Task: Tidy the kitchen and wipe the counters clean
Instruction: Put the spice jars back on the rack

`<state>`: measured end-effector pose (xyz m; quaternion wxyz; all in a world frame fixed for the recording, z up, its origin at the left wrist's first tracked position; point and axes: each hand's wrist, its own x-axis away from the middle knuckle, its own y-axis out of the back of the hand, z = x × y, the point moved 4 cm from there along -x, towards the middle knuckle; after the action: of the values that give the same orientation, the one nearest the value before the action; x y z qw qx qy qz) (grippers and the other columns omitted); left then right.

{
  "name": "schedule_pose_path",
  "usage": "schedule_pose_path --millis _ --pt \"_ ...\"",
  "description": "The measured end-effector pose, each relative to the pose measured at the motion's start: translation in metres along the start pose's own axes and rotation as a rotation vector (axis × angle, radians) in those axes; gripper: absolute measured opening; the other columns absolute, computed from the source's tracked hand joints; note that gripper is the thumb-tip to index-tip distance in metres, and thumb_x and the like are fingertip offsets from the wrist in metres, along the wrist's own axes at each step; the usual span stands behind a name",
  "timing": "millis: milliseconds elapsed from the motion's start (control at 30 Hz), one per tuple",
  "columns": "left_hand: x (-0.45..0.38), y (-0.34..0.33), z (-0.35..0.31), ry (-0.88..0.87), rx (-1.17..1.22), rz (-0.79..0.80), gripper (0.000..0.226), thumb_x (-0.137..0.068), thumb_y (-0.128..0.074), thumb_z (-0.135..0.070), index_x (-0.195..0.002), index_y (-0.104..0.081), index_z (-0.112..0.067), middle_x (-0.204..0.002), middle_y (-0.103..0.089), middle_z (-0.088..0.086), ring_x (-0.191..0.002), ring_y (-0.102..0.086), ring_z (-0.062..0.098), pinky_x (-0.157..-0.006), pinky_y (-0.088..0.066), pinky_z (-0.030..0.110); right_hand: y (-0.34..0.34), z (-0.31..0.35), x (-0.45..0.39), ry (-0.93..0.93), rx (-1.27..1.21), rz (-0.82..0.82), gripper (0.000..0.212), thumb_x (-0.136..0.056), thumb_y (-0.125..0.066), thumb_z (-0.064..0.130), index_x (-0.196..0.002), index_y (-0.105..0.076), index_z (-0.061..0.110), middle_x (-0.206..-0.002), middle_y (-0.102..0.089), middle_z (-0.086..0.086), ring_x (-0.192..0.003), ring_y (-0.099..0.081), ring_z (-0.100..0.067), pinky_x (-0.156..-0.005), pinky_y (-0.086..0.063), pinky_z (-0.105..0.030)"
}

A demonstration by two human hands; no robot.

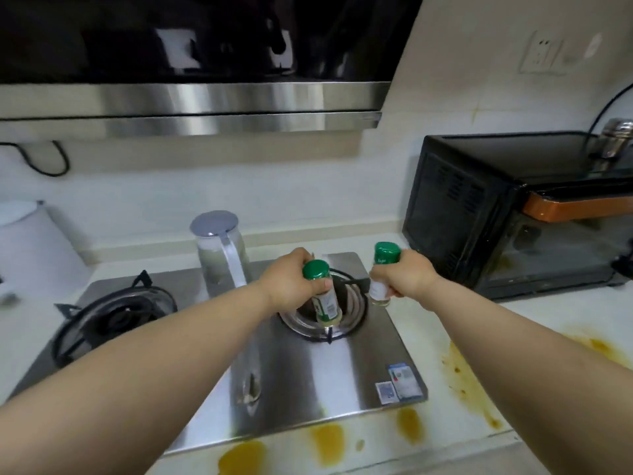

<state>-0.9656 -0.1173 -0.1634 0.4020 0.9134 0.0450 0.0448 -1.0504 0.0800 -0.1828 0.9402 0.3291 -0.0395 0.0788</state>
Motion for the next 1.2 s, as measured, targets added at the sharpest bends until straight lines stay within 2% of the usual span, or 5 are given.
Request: schedule_pose_path --millis 167,433,600,933,1200 --pt "0.098 0.097 0.089 0.082 0.014 -0.096 0.044 -0.084 -0.068 -0.035 -0.117 -0.049 -0.013 -0.11 -0.058 0.004 -0.097 -0.056 0.02 -0.08 -0.045 0.029 -0.112 0.092 0.076 0.128 0.084 0.152 0.016 -0.071 -0.071 0.026 -0.069 -0.06 0.015 -0.067 -0.063 -0.003 -0.062 -0.06 -0.017 -0.058 -0.047 -0.027" --pt "0.241 0.234 0.242 0.333 -0.001 -0.324 0.041 -0.084 -0.069 -0.034 -0.113 -0.049 -0.011 -0.103 -0.056 0.004 -0.091 -0.054 0.02 -0.076 -0.042 0.027 -0.314 0.225 0.184 0.331 0.122 0.434 0.018 -0.075 -0.073 0.021 -0.066 -0.058 0.019 -0.08 -0.067 -0.007 -0.078 -0.065 -0.024 -0.08 -0.055 -0.039" --pt "0.292 0.294 0.316 0.453 0.015 -0.437 0.041 -0.083 -0.07 -0.034 -0.111 -0.049 -0.013 -0.101 -0.053 0.002 -0.088 -0.052 0.02 -0.073 -0.039 0.027 -0.399 0.294 0.215 0.445 0.177 0.544 0.015 -0.074 -0.073 0.025 -0.074 -0.058 0.02 -0.078 -0.066 -0.002 -0.076 -0.063 -0.019 -0.067 -0.05 -0.027" --pt "0.31 0.381 0.426 0.643 -0.01 -0.534 0.042 -0.084 -0.068 -0.035 -0.115 -0.049 -0.014 -0.106 -0.055 0.003 -0.094 -0.054 0.022 -0.081 -0.046 0.033 -0.547 0.393 0.202 0.563 0.124 0.714 0.018 -0.073 -0.075 0.023 -0.073 -0.057 0.021 -0.078 -0.062 -0.004 -0.069 -0.056 -0.02 -0.07 -0.049 -0.032" --pt "0.274 0.455 0.504 0.662 0.089 -0.638 0.039 -0.086 -0.067 -0.029 -0.117 -0.049 -0.016 -0.104 -0.053 -0.001 -0.095 -0.053 0.018 -0.082 -0.046 0.03 -0.641 0.451 0.178 0.572 0.066 0.701 0.05 -0.076 -0.076 0.028 -0.119 -0.054 0.017 -0.11 -0.063 -0.005 -0.102 -0.06 -0.026 -0.093 -0.05 -0.043"
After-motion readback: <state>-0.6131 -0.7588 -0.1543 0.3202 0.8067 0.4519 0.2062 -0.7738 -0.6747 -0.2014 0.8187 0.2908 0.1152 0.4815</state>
